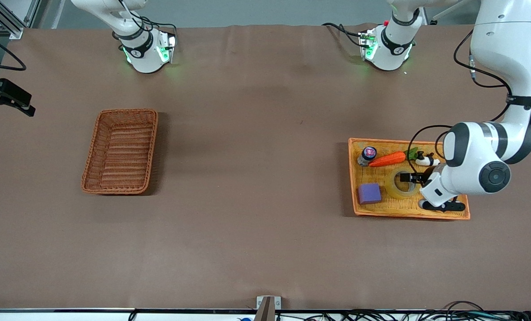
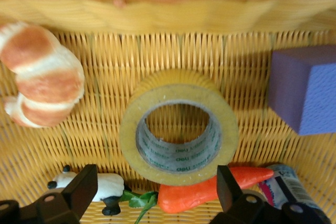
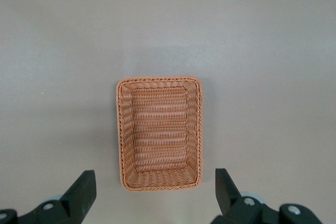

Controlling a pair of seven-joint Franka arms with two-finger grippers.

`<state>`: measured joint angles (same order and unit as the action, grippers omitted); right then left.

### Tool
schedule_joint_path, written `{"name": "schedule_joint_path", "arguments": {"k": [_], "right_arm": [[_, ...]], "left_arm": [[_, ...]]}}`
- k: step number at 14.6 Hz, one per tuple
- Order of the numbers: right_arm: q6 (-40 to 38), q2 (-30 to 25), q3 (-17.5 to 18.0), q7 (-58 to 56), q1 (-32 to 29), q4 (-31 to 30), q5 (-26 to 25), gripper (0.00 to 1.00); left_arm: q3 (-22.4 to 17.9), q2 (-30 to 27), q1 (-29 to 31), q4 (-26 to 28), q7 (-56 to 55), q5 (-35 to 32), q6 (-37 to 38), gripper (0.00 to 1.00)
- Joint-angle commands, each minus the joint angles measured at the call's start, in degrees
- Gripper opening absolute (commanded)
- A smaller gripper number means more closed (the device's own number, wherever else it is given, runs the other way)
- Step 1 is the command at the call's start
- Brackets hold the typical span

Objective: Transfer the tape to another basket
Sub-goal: 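Close the left gripper on the tape roll's rim and lift it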

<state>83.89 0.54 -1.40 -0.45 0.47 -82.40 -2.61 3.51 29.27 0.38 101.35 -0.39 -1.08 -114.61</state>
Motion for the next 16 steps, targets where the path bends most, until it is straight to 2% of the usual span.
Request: {"name": "schedule_joint_path", "arguments": {"k": [1, 3, 5, 10, 12, 13, 14, 15, 16], "right_arm": [[-0.39, -0.28, -0.09, 0.62, 0.06, 0.14, 1.03, 1.0], [-0.39, -0.28, -0.09, 0.62, 0.06, 0.14, 1.03, 1.0], [-0.39, -0.28, -0.09, 0.53, 0.06, 0.14, 1.03, 1.0], [-0.39, -0.28, -0.09, 0.62, 0.14, 0.14, 1.12, 1.0], [-0.39, -0.19, -0.09, 0.53, -0.03, 0.14, 1.12, 1.0], [-0.39, -0.19, -0.09, 0.53, -0.03, 0.14, 1.12, 1.0], [-0.39, -0.19, -0.09, 0.79, 0.06, -0.12, 1.12, 1.0], [-0.39, -0.19, -0.09, 0.8, -0.03, -0.21, 1.12, 1.0], [-0.39, -0.19, -0.09, 0.8, -0.12, -0.13, 1.03, 1.0]], "left_arm": [[-0.08, 1.22, 0.85, 1.58, -1.19, -1.12, -0.7, 1.0], [0.1, 1.93, 1.21, -0.61, -0.76, -1.21, -0.79, 1.0], [0.1, 5.52, 0.59, -4.03, -1.54, -1.03, -0.36, 1.0], [0.18, 7.82, 1.73, -4.31, -0.4, -1.03, -0.09, 0.99], [0.27, 9.23, 2.35, -4.49, 0.38, -0.95, -0.35, 0.88], [0.27, 9.75, 2.35, -4.58, 1.52, -0.95, -0.44, 0.73], [0.27, 9.85, 2.43, -4.58, 2.49, -1.03, -0.61, 0.5], [0.19, 9.76, 2.43, -4.84, 3.46, -1.12, -0.79, 0.36], [0.27, 9.58, 2.87, -5.36, 4.95, -1.03, -0.79, 0.26]]}}
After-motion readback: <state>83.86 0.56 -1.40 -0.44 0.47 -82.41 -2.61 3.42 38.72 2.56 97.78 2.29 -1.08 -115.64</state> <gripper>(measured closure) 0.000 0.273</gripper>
